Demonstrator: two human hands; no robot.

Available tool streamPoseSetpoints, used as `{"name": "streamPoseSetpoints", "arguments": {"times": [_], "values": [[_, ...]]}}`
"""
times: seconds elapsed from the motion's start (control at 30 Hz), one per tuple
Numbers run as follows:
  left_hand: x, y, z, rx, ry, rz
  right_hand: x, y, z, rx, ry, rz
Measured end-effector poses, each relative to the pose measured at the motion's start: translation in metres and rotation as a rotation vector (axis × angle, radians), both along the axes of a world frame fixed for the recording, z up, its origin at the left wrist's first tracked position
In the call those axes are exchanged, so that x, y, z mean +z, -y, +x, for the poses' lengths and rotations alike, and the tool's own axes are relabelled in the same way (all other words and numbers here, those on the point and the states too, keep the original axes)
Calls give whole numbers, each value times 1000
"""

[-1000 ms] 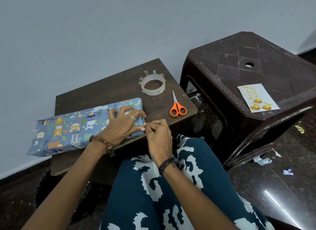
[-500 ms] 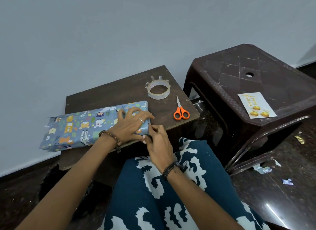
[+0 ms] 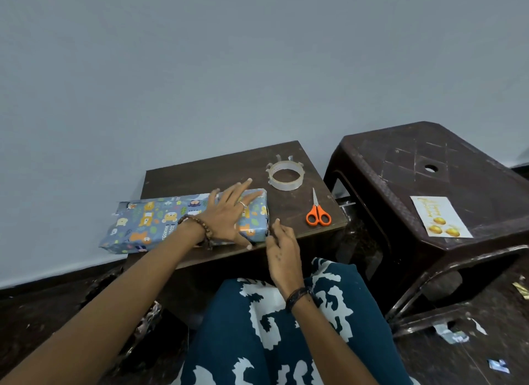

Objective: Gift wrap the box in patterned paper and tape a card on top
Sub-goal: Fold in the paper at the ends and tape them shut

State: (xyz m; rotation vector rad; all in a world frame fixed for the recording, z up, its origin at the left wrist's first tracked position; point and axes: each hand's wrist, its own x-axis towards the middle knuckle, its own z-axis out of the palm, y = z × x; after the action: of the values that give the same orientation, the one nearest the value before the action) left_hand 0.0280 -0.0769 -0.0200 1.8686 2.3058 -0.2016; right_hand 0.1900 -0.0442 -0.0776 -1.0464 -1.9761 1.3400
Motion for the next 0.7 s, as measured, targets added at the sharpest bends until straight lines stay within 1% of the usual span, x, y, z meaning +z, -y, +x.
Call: {"name": "streamPoseSetpoints", "arguments": {"times": [0.07,0.1,0.2,0.23,0.3,0.37,0.43,0.5,0.57,0.6,0.63,0.67,0.7], "values": [[3,2,-16,58,-89,-83,1,-4,-1,-24,-21,-6],[2,3,-21,83,-104,-124,1,-5,-1,-7,-20,14],[-2,-1,-24,129,-39,-188,-2,-2,-3,60,-9,113],[0,-2,-23,121,-29,-184,-1,-4,-2,38,-16,119],[4,-2,-19,68,-98,-184,6,-9,-1,-48,-59,76],[13,2,-10,-35,-247,-181,17,-18,0,-109,-149,63],[22,7,-2,-166,-377,-190,31,-30,1,-122,-250,99],[23,13,3,-433,-539,-81,52,-45,-2,-106,-294,90],[32,15,7,-685,-722,98,78,-58,-7,-15,-316,-41],[35,18,8,-761,-791,85,92,-63,-11,61,-334,-149],[41,18,13,-841,-904,113,103,-67,-15,130,-346,-262],[30,22,4,-878,-981,31,112,-72,-21,182,-346,-342],[18,22,-9,-878,-1068,-76,121,-73,-24,211,-325,-369]]}}
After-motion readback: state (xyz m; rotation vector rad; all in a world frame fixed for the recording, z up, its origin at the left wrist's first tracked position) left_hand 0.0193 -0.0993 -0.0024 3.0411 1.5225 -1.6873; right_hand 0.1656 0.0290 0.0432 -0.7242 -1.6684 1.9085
